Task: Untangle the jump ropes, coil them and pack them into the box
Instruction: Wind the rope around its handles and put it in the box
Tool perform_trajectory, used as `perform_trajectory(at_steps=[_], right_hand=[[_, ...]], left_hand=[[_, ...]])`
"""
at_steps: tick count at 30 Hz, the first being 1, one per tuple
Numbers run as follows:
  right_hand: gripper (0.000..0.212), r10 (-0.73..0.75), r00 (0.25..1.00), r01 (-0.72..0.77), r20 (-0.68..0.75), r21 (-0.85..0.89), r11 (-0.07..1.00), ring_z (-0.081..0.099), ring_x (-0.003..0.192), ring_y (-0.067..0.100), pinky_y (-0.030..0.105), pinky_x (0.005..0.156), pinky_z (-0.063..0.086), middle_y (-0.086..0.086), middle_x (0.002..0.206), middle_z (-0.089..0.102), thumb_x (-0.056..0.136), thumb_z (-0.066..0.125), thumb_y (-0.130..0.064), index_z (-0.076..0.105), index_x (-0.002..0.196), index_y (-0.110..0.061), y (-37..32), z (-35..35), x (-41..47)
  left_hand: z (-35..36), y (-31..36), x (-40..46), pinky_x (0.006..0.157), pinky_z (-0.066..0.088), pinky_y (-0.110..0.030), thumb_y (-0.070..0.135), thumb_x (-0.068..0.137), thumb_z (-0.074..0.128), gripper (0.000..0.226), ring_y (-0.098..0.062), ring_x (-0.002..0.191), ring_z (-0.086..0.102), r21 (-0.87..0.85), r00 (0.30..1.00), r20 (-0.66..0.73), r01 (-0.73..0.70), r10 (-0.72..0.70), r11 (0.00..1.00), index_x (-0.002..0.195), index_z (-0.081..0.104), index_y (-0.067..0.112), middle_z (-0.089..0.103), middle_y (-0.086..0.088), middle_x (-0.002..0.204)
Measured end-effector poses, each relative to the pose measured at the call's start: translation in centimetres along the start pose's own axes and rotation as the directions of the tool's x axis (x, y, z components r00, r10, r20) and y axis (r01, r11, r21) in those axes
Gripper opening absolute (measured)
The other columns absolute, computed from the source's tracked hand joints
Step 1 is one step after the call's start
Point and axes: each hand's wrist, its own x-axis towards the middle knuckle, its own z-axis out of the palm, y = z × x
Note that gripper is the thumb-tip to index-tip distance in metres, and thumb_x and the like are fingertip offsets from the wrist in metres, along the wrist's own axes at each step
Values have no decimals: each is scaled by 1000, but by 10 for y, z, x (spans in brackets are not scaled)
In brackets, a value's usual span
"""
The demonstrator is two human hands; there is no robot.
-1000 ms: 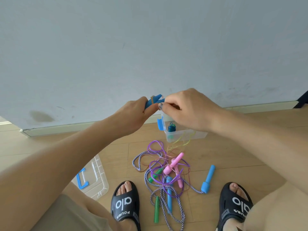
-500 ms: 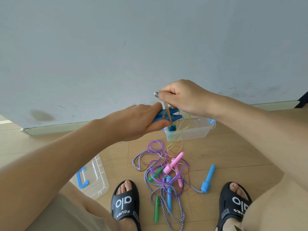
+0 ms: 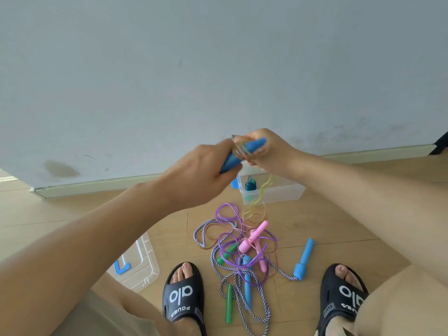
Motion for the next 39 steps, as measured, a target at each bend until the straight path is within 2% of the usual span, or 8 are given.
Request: perform_trajectory(at_steps=[8,12,17,20,27,33,36,39], right_hand=[[49,72,997,-73,-20,-68,995,46,54,19,29,53,35,0,58,53,103,38,-34,61,67,-12,-10,29,-35],[39,-99,994,110,48,-403,909,42,57,22,35,56,37,13,63,55,98,48,-31,60,76,-1,-9,14,-44],[43,-348,936,310,51,-589,746,41,53,12,33,52,31,-3,51,45,95,54,-42,45,59,-20,-26,-4,-49],[43,-401,916,348,28,-556,755,42,53,9,31,53,31,-5,51,45,96,53,-45,45,60,-24,-32,-7,-42],[56,-197,974,223,110,-350,910,23,51,14,31,52,22,-2,55,27,98,50,-52,31,60,-16,-14,-19,-10],[33,-41,974,15,223,118,993,24,52,11,25,51,21,0,57,30,85,59,-36,39,66,-17,-7,-15,-8],[37,-2,982,-19,189,109,994,18,47,10,24,48,17,-8,50,29,94,46,-15,34,60,-22,-2,-5,-9],[41,96,982,-111,164,89,990,19,46,12,22,44,19,-11,47,29,97,37,-22,34,56,-22,1,4,-12]], left_hand=[[2,-30,14,50,33,-27,21,96,49,15,-18,58,44,84,907,4,420,-422,904,88,43,10,51,-4,75],[8,-40,10,53,38,-36,16,95,46,10,-24,58,47,306,917,58,360,-394,882,97,40,8,49,-6,74],[14,-31,11,58,35,-35,11,98,43,1,-31,76,59,557,936,152,184,-317,810,99,43,12,52,-6,88],[20,-19,10,65,40,-35,14,102,39,20,-33,92,64,615,941,229,58,-249,787,118,50,11,56,-9,111],[18,-3,6,69,41,-37,31,103,40,21,-33,88,62,531,969,242,-97,-42,842,106,46,11,58,-7,102],[0,-6,2,58,26,-24,17,90,57,15,-15,65,38,90,982,-103,-152,161,984,99,48,26,42,16,71],[-4,-12,1,55,27,-34,24,94,57,23,-27,64,46,142,992,-122,-4,21,990,82,38,22,39,12,66],[-2,-13,3,58,40,-36,38,98,50,23,-24,68,49,156,985,-111,145,-129,977,84,42,22,48,8,73]])
